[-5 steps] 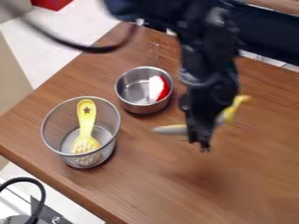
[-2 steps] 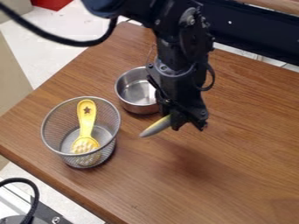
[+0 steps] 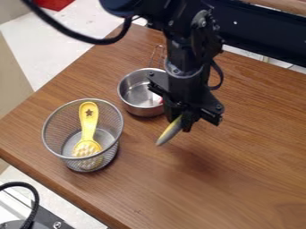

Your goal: Moved a yellow spoon to the upper side of the table

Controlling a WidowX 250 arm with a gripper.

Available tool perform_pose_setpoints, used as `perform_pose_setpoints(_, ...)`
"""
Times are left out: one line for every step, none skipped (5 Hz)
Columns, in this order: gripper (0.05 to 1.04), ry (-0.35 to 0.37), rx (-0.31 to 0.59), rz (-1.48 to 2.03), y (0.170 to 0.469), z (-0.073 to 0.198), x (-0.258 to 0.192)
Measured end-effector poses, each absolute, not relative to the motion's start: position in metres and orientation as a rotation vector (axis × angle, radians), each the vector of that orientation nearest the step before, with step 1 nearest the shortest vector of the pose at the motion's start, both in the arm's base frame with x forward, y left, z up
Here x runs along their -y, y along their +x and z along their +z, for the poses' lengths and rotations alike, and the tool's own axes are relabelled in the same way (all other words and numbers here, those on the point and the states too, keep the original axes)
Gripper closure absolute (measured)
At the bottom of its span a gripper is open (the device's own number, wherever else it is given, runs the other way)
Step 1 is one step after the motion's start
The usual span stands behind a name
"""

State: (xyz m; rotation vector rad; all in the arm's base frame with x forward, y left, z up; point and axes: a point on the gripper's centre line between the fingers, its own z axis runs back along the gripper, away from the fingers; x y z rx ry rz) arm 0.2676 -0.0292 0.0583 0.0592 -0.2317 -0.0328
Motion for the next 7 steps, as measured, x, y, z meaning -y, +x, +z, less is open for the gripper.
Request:
perform_pose_setpoints(0.851, -0.001, 0.213, 0.002, 0.284, 0.062, 0.024)
perform_pose_setpoints(0.851, -0.010, 0.192, 0.023, 0.300, 0.055, 0.026)
perform_pose_setpoints(0.851, -0.020, 0.178, 0.023, 0.316, 0.053, 0.036)
perform_pose_setpoints(0.851, -0.048, 0.153, 0.029, 0.339, 0.040, 0.046)
perform_pose_setpoints(0.851, -0.029, 0.188, 0.065, 0.362, 0.030, 0.058)
perform_pose_setpoints(0.851, -0.034, 0.210, 0.087, 0.381, 0.027, 0.070)
perform_pose_setpoints(0.851, -0.074, 0.215, 0.082, 0.388, 0.027, 0.074)
